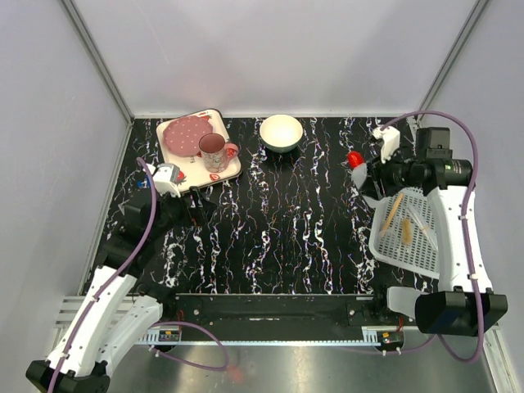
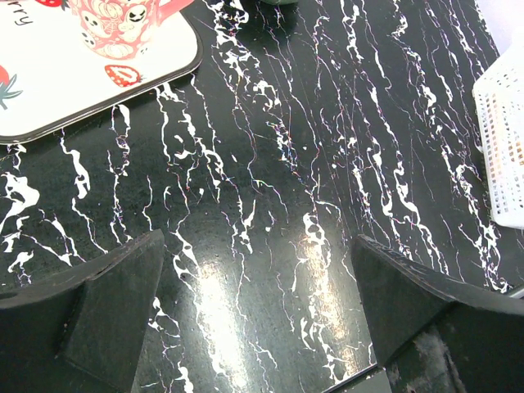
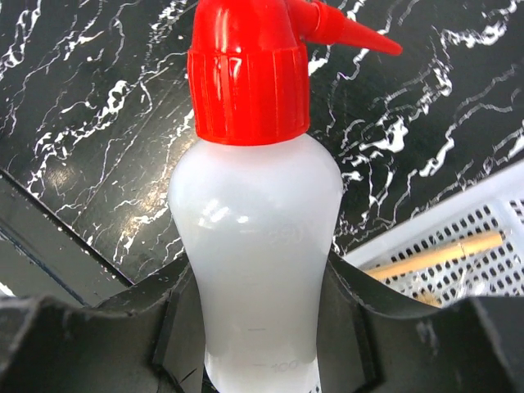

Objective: Organize the chemistry lab equipment

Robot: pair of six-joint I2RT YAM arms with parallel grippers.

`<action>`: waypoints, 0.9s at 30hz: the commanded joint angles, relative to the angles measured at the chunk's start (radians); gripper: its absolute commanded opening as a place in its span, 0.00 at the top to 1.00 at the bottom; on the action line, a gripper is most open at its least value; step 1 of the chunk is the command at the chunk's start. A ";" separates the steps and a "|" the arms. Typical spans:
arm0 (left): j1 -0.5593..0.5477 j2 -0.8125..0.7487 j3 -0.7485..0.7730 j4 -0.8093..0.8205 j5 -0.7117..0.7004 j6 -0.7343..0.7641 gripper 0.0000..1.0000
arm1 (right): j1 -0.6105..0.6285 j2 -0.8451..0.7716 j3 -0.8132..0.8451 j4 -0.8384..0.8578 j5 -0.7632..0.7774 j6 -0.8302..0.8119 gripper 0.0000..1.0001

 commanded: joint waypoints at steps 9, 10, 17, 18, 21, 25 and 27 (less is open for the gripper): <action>0.002 -0.024 0.006 0.050 0.018 0.008 0.01 | -0.190 -0.071 -0.086 0.042 0.015 0.018 0.75; 0.002 -0.024 0.006 0.051 0.018 0.008 0.01 | -0.207 -0.071 -0.096 0.045 0.019 0.013 0.76; 0.002 -0.027 0.004 0.053 0.020 0.008 0.01 | -0.395 -0.048 -0.159 0.056 0.006 -0.033 0.75; 0.002 -0.031 0.006 0.055 0.018 0.008 0.01 | -0.414 -0.042 -0.168 0.059 0.003 -0.044 0.75; 0.002 -0.031 0.004 0.053 0.020 0.008 0.01 | -0.480 -0.014 -0.202 0.073 0.002 -0.070 0.72; 0.003 -0.029 0.004 0.053 0.021 0.010 0.01 | -0.549 0.030 -0.234 0.091 0.002 -0.093 0.64; 0.002 -0.029 0.004 0.053 0.020 0.008 0.01 | -0.574 0.061 -0.239 0.094 0.006 -0.111 0.53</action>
